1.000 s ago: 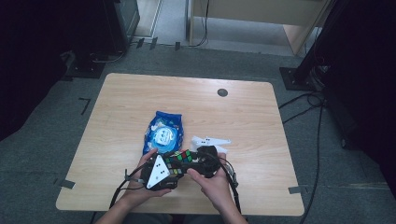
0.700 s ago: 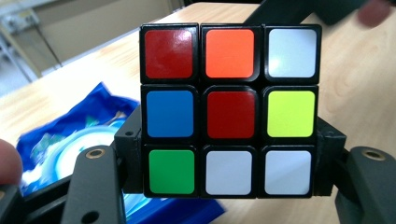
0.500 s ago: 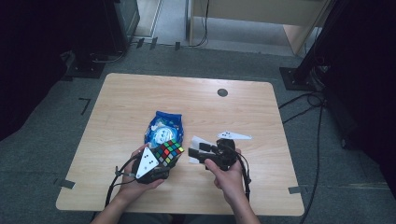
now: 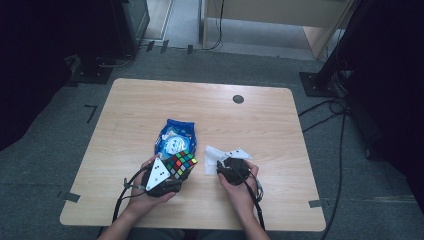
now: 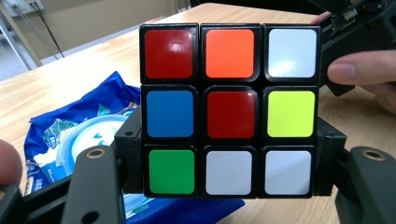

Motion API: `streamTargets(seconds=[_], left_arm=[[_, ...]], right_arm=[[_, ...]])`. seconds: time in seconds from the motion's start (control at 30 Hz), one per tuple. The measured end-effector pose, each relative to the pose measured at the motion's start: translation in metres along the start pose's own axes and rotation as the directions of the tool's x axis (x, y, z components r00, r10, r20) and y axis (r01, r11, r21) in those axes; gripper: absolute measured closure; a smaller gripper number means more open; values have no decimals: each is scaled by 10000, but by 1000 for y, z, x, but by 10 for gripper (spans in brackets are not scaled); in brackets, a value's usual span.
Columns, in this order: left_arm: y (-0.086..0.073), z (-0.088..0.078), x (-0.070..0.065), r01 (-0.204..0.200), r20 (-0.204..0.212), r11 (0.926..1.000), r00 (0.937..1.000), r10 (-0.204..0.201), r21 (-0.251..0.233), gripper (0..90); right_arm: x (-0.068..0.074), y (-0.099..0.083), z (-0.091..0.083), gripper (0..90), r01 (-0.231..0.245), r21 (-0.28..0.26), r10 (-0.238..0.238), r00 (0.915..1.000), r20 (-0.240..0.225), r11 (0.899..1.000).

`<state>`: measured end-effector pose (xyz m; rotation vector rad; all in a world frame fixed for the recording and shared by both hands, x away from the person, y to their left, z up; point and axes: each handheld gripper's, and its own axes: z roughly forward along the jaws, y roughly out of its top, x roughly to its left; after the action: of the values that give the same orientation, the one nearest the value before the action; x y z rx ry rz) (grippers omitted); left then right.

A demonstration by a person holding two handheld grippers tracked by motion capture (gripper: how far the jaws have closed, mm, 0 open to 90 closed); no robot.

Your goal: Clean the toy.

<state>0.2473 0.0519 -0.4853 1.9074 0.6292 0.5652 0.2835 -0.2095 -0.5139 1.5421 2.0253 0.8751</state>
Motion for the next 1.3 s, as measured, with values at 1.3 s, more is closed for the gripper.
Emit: streamTargets(seconds=[1.3], left_arm=[[-1, 0, 0, 109, 840, 9999, 9964, -102, -81, 338]], right_arm=[[27, 28, -64, 888, -832, -2223, -898, 7380, -6688, 9714]])
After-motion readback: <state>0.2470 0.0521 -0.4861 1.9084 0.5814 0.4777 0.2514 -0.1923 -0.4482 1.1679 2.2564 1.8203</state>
